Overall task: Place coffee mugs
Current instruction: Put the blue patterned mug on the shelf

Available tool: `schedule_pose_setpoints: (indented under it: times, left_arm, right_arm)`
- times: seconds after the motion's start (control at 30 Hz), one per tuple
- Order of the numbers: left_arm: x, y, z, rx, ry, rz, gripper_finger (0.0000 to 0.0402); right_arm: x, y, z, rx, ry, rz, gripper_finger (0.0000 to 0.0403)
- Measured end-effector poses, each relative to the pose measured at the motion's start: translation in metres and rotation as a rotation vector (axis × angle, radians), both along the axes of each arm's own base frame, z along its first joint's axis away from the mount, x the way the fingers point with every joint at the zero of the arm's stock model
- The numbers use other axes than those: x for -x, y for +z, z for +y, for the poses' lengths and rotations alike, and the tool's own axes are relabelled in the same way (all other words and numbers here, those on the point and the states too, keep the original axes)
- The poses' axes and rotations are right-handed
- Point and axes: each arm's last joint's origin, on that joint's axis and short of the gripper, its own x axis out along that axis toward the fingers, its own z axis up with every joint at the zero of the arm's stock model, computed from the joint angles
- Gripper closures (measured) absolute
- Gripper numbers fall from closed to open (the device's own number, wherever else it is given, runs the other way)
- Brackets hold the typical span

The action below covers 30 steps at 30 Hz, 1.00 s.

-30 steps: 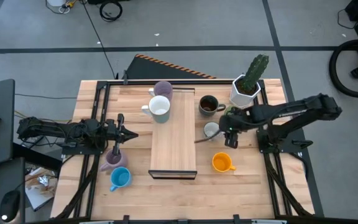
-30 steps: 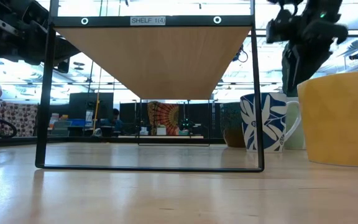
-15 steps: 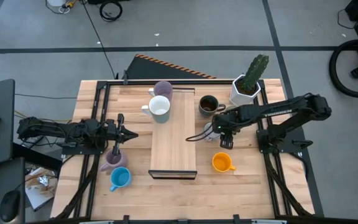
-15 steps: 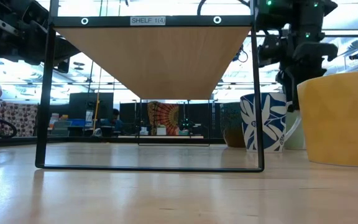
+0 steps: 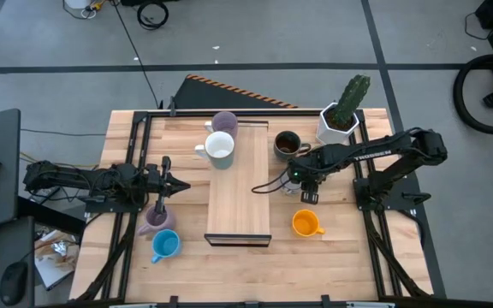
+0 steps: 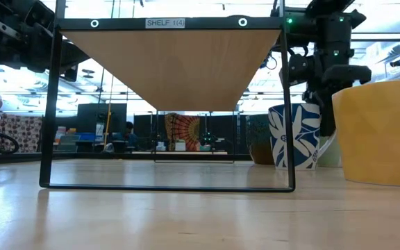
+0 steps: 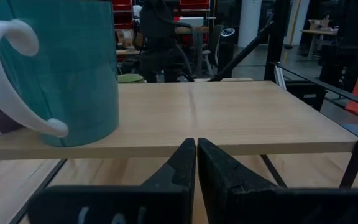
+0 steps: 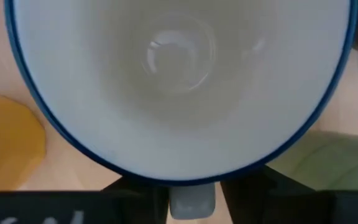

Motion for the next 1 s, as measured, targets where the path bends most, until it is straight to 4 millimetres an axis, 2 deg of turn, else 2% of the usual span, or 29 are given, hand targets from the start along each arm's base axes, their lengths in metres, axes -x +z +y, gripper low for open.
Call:
schedule_pose_setpoints:
  times: [0.23,0.57,0.77,1.0]
  left_arm:
    - [0.0,0.0,0.0,0.0,0.0,0.001,0.0379]
    - [0.0,0.0,0.0,0.0,0.0,0.001,0.0379]
    - [0.0,0.0,0.0,0.0,0.0,0.001,0.0379]
    - [0.0,0.0,0.0,0.0,0.0,0.001,0.0379]
  right_arm:
    - [0.001,0.001,0.001,-0.009,0.028,-0.004,0.0337]
    - [0.003,0.006,0.001,-0.024,0.059,0.005,0.0337]
    - [-0.004,0.03,0.001,-0.006,0.084,-0.008,0.0336]
    - [-0.007,0.068,-0.003,0.031,0.101,-0.001,0.0335]
